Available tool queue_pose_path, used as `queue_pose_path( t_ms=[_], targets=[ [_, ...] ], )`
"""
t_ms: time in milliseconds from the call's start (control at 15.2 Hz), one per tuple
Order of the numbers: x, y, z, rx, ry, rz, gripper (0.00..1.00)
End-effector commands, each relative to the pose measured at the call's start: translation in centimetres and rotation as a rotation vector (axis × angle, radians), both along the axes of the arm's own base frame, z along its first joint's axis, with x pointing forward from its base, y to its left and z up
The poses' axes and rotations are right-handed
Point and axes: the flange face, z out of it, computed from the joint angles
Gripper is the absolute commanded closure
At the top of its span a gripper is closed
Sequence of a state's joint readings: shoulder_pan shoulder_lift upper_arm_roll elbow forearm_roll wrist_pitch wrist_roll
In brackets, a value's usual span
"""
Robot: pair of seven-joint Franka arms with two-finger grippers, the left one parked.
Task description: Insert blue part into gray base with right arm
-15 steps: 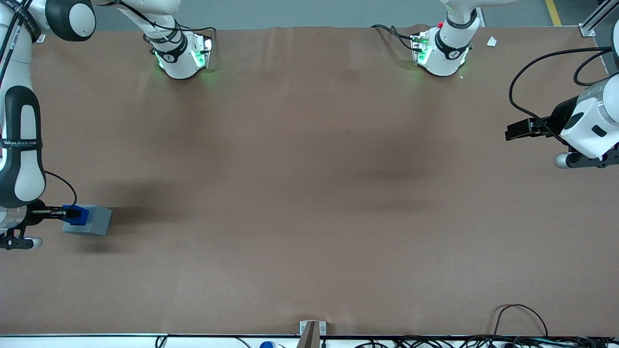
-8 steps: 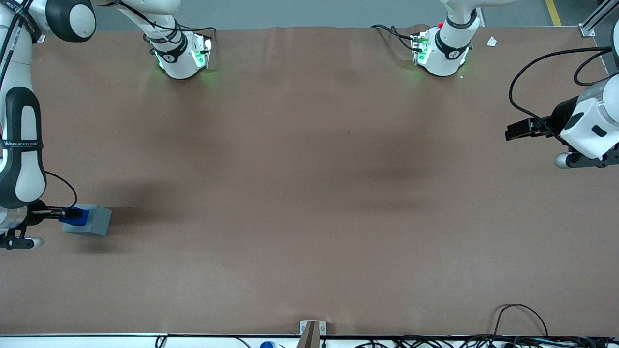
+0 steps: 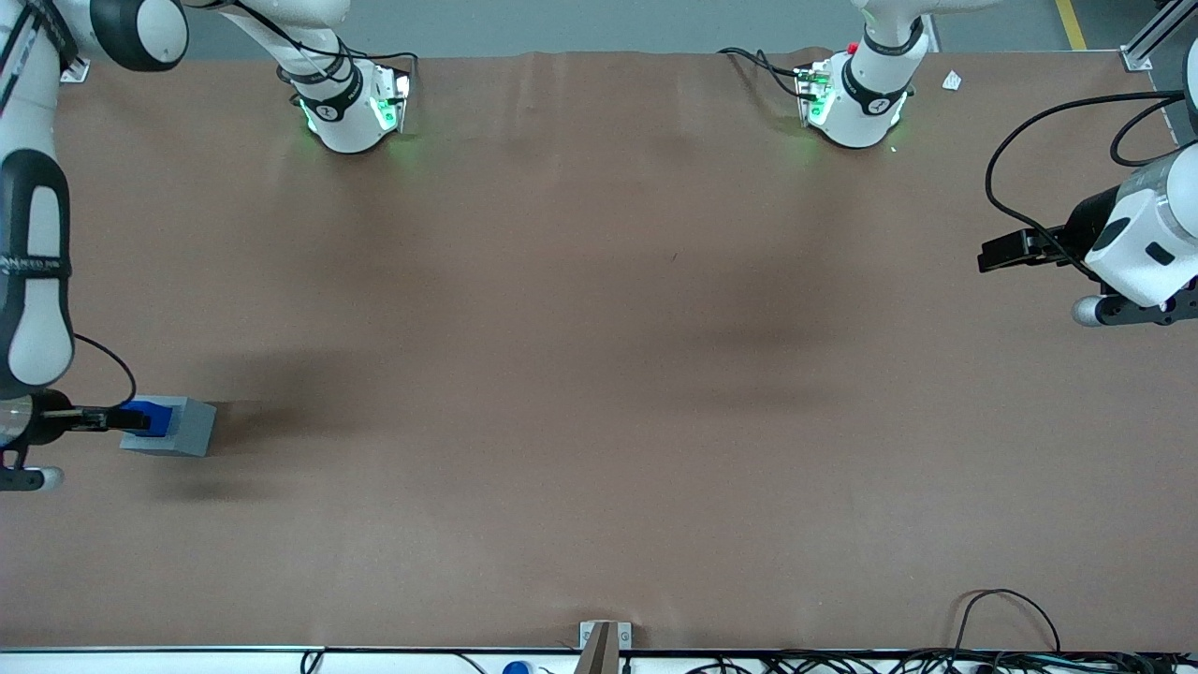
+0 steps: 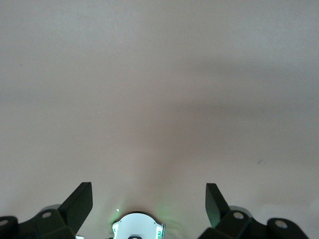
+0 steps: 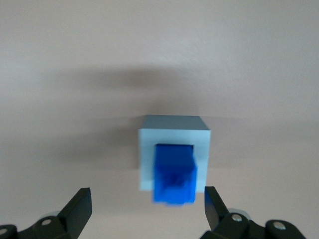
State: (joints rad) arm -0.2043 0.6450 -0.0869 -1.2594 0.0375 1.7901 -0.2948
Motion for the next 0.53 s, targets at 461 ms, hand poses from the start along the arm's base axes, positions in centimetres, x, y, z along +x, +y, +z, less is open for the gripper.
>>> queue_pose_path(
  t_ms=[461],
  targets=[
    [-7.9,15.7,21.3,0.013,-0.027,0.006,0.00]
  ],
)
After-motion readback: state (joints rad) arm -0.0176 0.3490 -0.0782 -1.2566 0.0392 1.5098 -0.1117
